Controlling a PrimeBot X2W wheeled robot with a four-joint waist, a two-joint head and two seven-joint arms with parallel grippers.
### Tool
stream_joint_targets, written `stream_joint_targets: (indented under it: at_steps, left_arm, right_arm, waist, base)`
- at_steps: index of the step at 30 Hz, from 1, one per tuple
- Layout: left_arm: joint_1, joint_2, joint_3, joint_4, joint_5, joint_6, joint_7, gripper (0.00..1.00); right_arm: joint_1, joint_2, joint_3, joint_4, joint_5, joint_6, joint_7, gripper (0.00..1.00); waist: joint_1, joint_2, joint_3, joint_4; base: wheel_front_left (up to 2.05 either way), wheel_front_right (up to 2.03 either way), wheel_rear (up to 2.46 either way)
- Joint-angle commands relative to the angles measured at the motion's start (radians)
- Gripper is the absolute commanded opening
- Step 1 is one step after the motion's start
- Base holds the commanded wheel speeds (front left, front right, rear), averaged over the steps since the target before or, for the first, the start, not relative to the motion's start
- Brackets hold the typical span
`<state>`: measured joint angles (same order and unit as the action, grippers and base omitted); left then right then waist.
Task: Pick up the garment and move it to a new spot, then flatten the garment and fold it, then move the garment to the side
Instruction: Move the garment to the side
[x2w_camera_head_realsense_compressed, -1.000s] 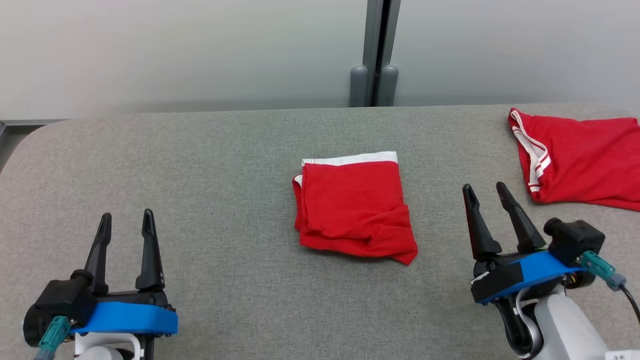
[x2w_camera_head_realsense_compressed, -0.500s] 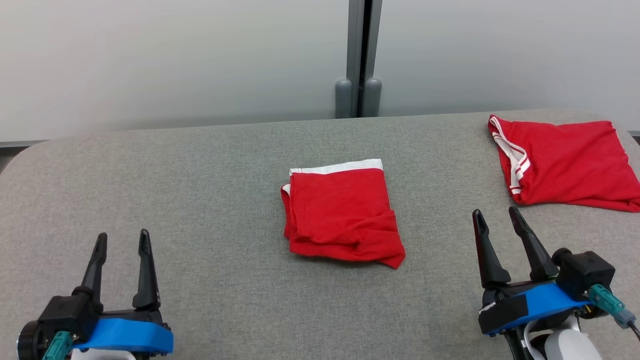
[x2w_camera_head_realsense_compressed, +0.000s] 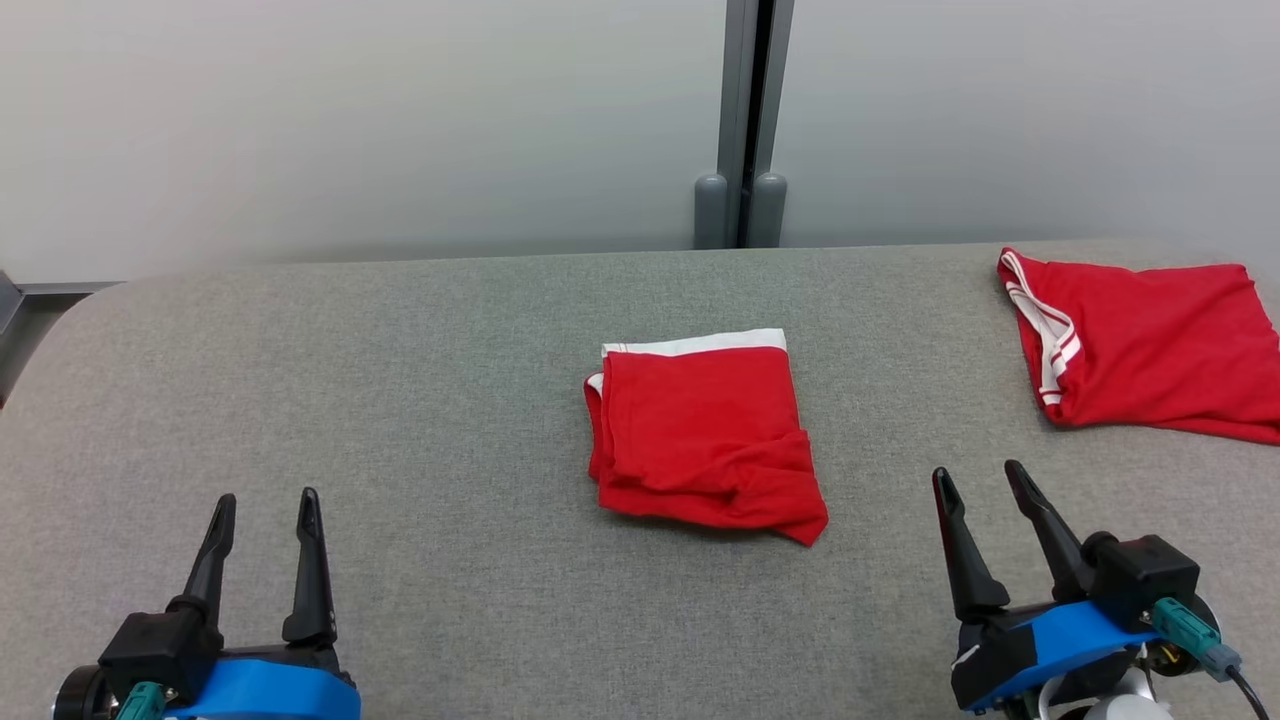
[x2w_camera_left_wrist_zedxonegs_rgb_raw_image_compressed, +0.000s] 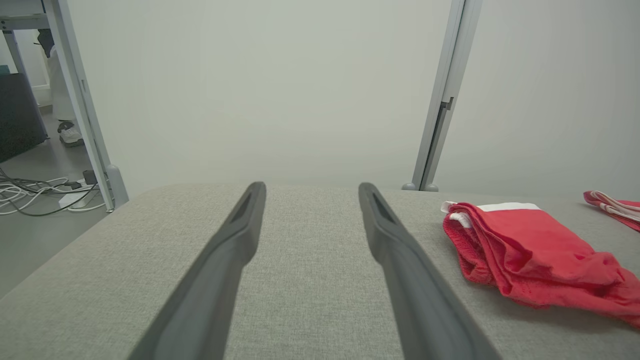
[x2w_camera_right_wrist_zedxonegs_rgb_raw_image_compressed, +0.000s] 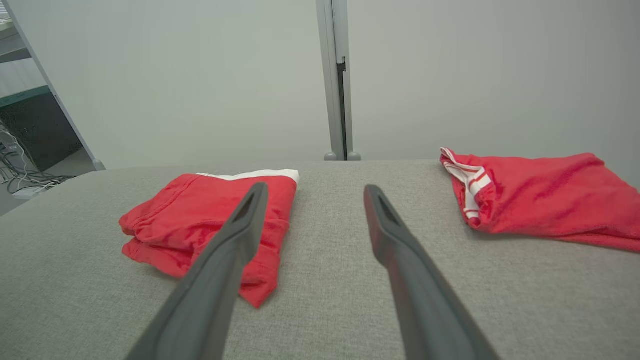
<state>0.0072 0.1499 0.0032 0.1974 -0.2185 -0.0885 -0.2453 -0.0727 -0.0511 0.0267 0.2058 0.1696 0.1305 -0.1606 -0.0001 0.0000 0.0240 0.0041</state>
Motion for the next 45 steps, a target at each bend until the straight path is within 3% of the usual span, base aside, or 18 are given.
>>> stream_joint_targets:
  at_steps: [1, 17, 27, 34, 45]
  left_arm:
    - [0.007, 0.003, -0.001, 0.000, 0.000, 0.004, 0.001, 1.00]
    - [0.010, 0.008, -0.011, 0.005, -0.014, 0.018, 0.005, 1.00]
    - [-0.041, 0.019, -0.018, 0.018, -0.025, 0.011, -0.004, 1.00]
    - [-0.075, 0.016, -0.023, 0.024, -0.034, 0.007, -0.012, 1.00]
    - [-0.147, -0.010, -0.039, 0.058, -0.044, -0.008, -0.020, 1.00]
  right_arm:
    - [0.013, 0.000, 0.001, 0.003, 0.001, 0.000, -0.003, 1.00]
    - [-0.004, 0.001, 0.009, 0.023, -0.002, 0.000, 0.014, 1.00]
    - [-0.192, 0.000, 0.075, 0.044, -0.065, 0.000, 0.042, 1.00]
    - [-0.372, -0.001, 0.075, 0.178, -0.111, 0.000, 0.084, 1.00]
    - [-0.515, -0.005, 0.015, 0.527, -0.155, 0.000, 0.071, 1.00]
  waist:
    - [0.0001, 0.0000, 0.000, 0.001]
    - [0.0001, 0.0000, -0.012, 0.003]
    - [0.0001, 0.0000, 0.030, 0.023]
    - [0.0001, 0.0000, 0.087, 0.057]
    - [0.0001, 0.0000, 0.169, 0.133]
  base:
    - [0.00, 0.00, 0.00]
    - [0.00, 0.00, 0.00]
    - [0.00, 0.00, 0.00]
    - [0.00, 0.00, 0.00]
    - [0.00, 0.00, 0.00]
